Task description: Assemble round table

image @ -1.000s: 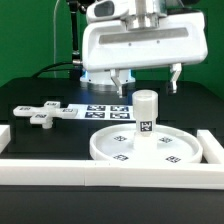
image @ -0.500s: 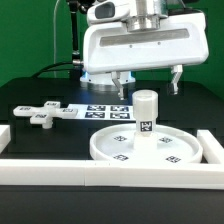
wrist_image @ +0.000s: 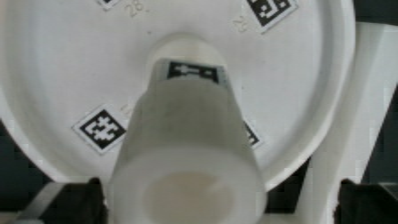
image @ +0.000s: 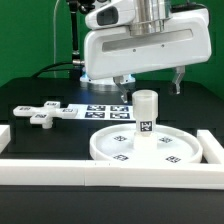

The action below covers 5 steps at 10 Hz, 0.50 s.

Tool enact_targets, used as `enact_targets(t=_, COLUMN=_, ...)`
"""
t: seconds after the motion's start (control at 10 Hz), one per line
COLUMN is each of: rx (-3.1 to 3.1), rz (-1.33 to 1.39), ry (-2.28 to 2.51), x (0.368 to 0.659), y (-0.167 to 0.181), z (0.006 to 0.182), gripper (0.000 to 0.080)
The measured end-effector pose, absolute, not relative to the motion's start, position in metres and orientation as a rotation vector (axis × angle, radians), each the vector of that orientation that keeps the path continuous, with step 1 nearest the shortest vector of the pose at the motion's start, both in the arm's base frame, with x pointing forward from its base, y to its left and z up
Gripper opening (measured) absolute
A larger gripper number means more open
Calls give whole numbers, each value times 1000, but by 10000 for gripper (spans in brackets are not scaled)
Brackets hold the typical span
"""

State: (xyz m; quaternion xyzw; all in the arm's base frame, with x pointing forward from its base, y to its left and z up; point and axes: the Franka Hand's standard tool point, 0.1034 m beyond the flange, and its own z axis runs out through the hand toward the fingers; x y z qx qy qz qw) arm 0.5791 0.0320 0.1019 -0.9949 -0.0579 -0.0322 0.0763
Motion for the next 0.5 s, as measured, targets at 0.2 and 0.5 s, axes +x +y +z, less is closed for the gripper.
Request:
enact_targets(t=0.2, rx=-2981, rz=-96, ry=-200, x=578, y=32, z=101, gripper=649)
enact_targets(t=0.5, rx=-2944, rz=-118, ry=-643, x=577, y=33, z=100, gripper=649)
